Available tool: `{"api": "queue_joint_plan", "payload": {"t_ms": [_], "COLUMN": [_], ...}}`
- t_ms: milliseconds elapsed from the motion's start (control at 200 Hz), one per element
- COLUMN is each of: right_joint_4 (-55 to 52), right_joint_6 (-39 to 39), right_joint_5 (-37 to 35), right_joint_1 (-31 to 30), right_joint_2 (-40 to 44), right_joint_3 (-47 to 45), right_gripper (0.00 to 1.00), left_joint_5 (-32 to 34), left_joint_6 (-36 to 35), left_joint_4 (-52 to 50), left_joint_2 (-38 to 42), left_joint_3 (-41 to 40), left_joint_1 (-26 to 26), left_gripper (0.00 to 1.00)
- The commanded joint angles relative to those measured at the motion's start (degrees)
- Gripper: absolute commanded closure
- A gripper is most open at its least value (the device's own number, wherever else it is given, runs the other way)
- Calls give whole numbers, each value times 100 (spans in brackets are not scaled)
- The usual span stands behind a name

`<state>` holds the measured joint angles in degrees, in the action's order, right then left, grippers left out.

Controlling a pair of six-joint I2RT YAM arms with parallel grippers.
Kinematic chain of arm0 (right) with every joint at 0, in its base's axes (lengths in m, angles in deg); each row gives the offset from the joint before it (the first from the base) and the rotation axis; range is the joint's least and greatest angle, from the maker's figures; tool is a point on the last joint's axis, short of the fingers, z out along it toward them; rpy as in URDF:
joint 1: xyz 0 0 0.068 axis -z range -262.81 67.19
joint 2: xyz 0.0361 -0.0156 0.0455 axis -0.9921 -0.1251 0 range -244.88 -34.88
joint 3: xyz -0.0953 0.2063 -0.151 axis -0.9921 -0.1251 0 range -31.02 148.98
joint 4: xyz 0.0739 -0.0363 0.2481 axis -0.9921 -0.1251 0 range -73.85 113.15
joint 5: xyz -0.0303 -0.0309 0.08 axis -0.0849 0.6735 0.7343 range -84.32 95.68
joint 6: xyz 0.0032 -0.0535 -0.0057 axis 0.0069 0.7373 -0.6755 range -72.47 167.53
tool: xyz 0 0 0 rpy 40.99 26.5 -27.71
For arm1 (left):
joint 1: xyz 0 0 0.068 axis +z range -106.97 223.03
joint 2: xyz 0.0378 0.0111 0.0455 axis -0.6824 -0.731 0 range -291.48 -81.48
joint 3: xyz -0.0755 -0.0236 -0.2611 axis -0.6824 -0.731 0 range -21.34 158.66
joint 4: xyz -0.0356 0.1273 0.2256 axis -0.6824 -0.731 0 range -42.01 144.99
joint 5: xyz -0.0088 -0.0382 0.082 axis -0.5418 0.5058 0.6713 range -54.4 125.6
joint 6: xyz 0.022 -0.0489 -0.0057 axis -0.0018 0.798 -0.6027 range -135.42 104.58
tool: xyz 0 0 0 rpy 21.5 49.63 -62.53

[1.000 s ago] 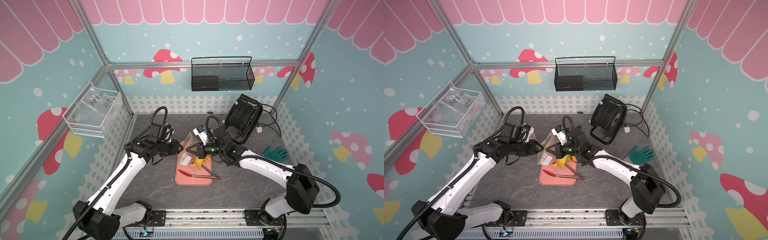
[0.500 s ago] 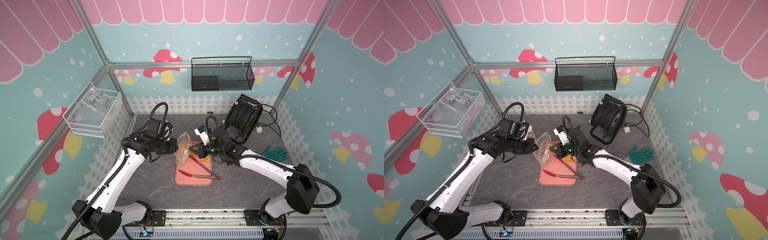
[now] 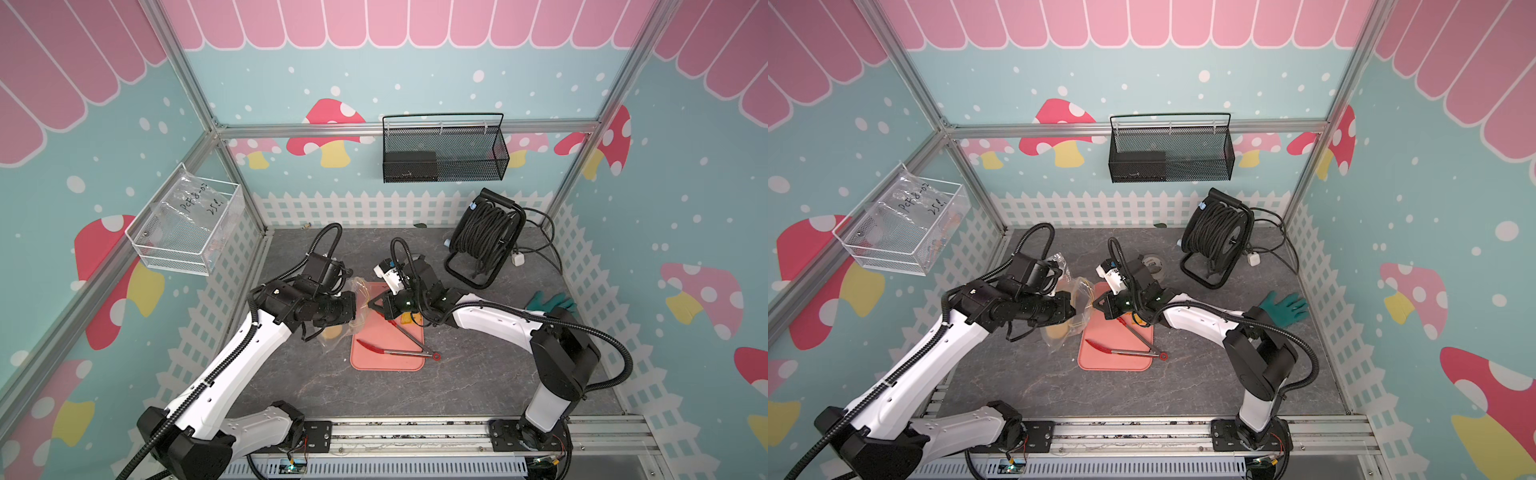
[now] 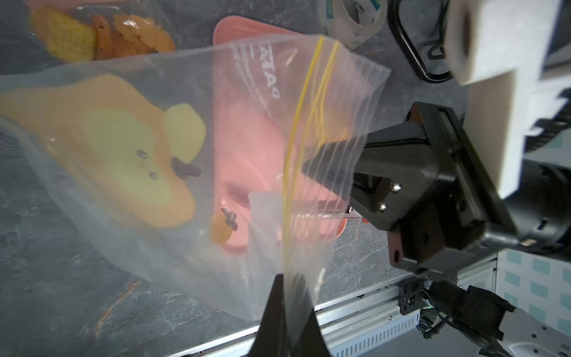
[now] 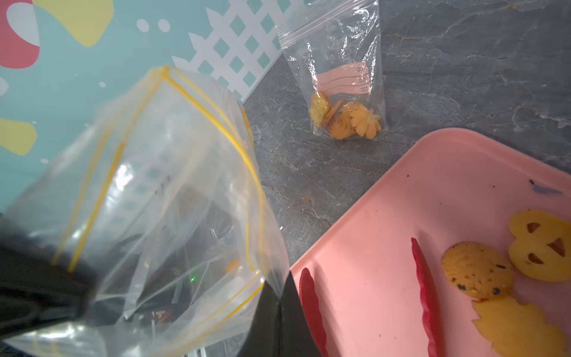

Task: Put the cookies into a resealable bag to prevent moisture
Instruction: Open the ziploc bag.

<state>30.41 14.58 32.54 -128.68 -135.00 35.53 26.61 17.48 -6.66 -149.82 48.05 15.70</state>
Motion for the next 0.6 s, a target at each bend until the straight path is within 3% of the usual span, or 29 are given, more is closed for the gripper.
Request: {"api": "queue_joint_plan", "payload": {"t_ms": [0, 200, 375, 485, 596], "right_joint_4": [979, 1519, 1440, 940, 656], "right_joint_6": [-150, -423, -406, -276, -126], "right_joint_5": [101, 208, 198, 23, -272], "right_joint_1": [-45, -56, -63, -63, -58], "right_joint_2": [-41, -177, -410, -623, -633], "right_joint_3": [-252, -449, -300, -86, -72], "right_gripper": [94, 71, 64, 65, 79], "left_joint_5": [-19, -130, -367, -514, -506], "left_joint_6": [148, 23, 15, 14, -62], "left_joint_4": [594, 944, 1172, 1243, 1219], "left_joint_2": [-144, -443, -582, -578, -488], "left_joint_3": [-282, -330, -364, -346, -382], "left_joint_1": [52, 154, 250, 298, 357], "left_gripper": [99, 99, 100, 100, 100]}}
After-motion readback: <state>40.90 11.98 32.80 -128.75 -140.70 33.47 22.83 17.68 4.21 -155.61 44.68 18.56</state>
